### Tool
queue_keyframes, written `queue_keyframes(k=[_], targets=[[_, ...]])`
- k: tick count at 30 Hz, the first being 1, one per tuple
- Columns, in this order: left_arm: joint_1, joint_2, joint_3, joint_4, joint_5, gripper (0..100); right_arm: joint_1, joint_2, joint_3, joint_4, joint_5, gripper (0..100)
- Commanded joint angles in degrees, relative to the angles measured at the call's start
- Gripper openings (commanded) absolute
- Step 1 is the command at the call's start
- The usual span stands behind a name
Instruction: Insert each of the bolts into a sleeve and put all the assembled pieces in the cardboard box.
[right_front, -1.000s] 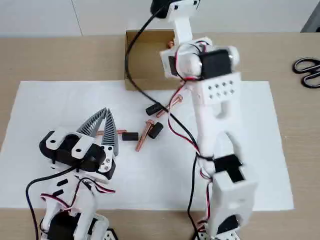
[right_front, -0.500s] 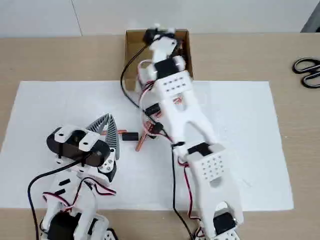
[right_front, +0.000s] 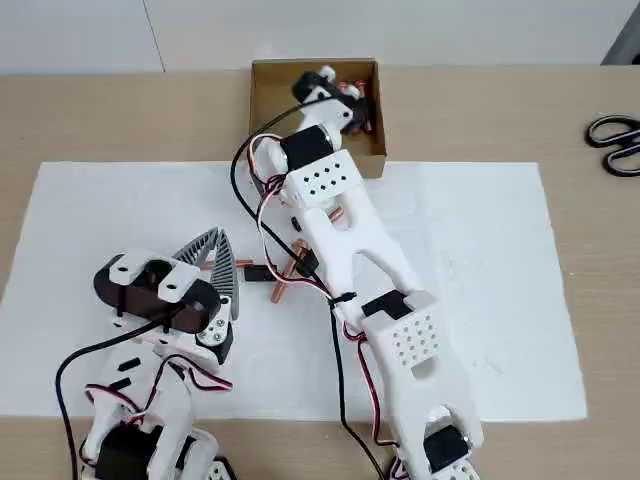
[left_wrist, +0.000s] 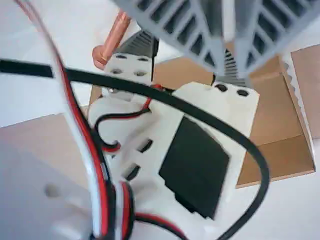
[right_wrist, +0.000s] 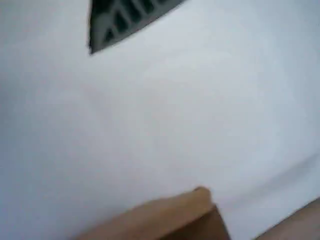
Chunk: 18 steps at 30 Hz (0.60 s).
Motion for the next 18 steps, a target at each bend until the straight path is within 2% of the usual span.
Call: queue_keyframes(k=[1, 18], targets=[[-0.18, -0.62, -0.13, 0.18, -0.18, 1, -0.04, -0.66, -0.53, 0.31, -4.4, 22.6], [-0.18, -0.62, -0.13, 0.09, -0.18, 1, 5.05, 6.02, -0.62, -1.8, -4.92, 22.6]])
